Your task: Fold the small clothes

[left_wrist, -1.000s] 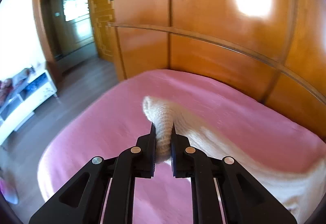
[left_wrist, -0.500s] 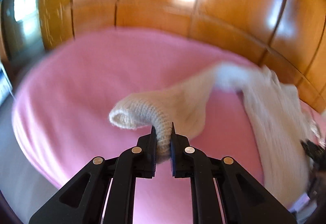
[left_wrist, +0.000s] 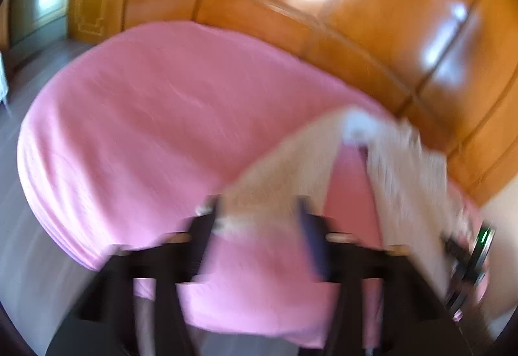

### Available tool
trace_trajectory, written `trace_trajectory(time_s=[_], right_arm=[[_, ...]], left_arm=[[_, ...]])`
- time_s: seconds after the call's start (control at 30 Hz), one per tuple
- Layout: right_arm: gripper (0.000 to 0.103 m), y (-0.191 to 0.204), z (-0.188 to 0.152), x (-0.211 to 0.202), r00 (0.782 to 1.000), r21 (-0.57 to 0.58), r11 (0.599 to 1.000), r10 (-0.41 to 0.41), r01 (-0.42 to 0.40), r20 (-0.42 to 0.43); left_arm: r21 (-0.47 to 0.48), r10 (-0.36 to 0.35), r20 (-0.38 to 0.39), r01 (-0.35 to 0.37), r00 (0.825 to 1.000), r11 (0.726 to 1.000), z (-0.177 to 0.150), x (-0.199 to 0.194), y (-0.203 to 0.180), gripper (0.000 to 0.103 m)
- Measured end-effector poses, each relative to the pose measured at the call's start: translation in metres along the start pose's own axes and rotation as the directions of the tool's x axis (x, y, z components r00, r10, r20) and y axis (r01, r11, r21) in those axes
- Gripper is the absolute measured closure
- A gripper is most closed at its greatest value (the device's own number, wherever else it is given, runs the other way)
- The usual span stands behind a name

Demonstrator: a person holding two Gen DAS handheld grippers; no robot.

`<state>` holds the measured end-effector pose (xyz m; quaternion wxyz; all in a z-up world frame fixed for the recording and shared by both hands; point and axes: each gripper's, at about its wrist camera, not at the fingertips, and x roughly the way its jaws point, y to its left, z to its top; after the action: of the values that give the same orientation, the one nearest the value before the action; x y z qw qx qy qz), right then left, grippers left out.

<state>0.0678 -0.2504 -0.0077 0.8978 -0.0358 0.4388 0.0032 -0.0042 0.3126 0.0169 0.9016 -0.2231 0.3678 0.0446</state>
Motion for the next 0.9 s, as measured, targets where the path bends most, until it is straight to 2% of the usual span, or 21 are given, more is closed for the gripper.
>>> trace_trajectory(time_s=[0.1,0.17,0.27,0.37,0.4,0.47,0.5,0.53,0.57,0.6,0.7,0.77,0.8,0.83,0.87,0.9], right_arm=[[0.035,-0.001,0.000,0.001,1.000,0.003,1.000,0.001,-0.001,0.003],[0.034,0.001,0.001,0.002,1.000,-0.004,1.000,-0.008,0.008,0.001],[0.034,0.000,0.001,0.001,1.000,-0.001,1.000,-0.008,0.008,0.000],[0.034,0.001,0.001,0.001,1.000,-0.001,1.000,-0.014,0.014,-0.003],[0.034,0.001,0.002,0.002,1.000,-0.003,1.000,-0.018,0.018,-0.004],[0.033,0.001,0.002,0.003,1.000,-0.006,1.000,-0.018,0.018,-0.008],[0.033,0.001,0.003,0.003,1.000,-0.005,1.000,-0.019,0.019,-0.009],[0.032,0.001,0.003,0.003,1.000,-0.005,1.000,-0.019,0.019,-0.011],[0.032,0.001,0.003,0.003,1.000,-0.004,1.000,-0.019,0.019,-0.011],[0.031,0.001,0.003,0.004,1.000,-0.003,1.000,-0.020,0.020,-0.012],[0.031,0.002,0.003,0.005,1.000,-0.004,1.000,-0.026,0.025,-0.017],[0.031,0.001,0.004,0.006,1.000,-0.007,1.000,-0.022,0.022,-0.019],[0.031,0.000,0.004,0.006,1.000,-0.006,1.000,-0.021,0.020,-0.020],[0.031,0.000,0.004,0.006,1.000,-0.003,1.000,-0.020,0.020,-0.019],[0.030,0.000,0.003,0.006,1.000,-0.002,1.000,-0.021,0.021,-0.016],[0.030,0.000,0.003,0.007,1.000,-0.001,1.000,-0.023,0.023,-0.013]], left_arm=[[-0.024,0.045,0.047,-0.044,0.998,0.999,0.026,-0.003,0.005,0.040],[0.059,0.061,0.024,-0.062,0.998,0.996,0.038,0.016,-0.007,0.041],[0.191,0.061,-0.089,-0.043,0.994,0.981,0.042,0.070,-0.034,0.045],[0.231,0.036,-0.211,0.014,0.977,0.973,0.042,0.132,-0.053,0.045],[0.246,0.046,-0.256,0.019,0.966,0.969,0.040,0.158,-0.059,0.045],[0.256,0.066,-0.296,0.012,0.953,0.967,0.035,0.180,-0.060,0.045],[0.279,0.080,-0.284,0.003,0.956,0.960,0.034,0.186,-0.064,0.048],[0.316,0.085,-0.269,0.005,0.959,0.949,0.034,0.189,-0.071,0.060],[0.337,0.067,-0.283,0.034,0.957,0.941,0.035,0.190,-0.076,0.094],[0.346,0.049,-0.301,0.061,0.952,0.936,0.037,0.190,-0.082,0.095],[0.495,0.154,-0.191,-0.040,0.969,0.868,0.050,0.182,-0.102,0.097],[0.502,0.177,-0.064,-0.122,0.982,0.857,0.083,0.155,-0.101,0.097],[0.501,0.180,0.032,-0.172,0.983,0.848,0.101,0.137,-0.103,0.097],[0.501,0.172,0.117,-0.208,0.978,0.840,0.114,0.119,-0.107,0.097],[0.499,0.171,0.214,-0.258,0.962,0.827,0.127,0.100,-0.112,0.097],[0.507,0.184,0.318,-0.331,0.930,0.796,0.134,0.086,-0.119,0.097]])
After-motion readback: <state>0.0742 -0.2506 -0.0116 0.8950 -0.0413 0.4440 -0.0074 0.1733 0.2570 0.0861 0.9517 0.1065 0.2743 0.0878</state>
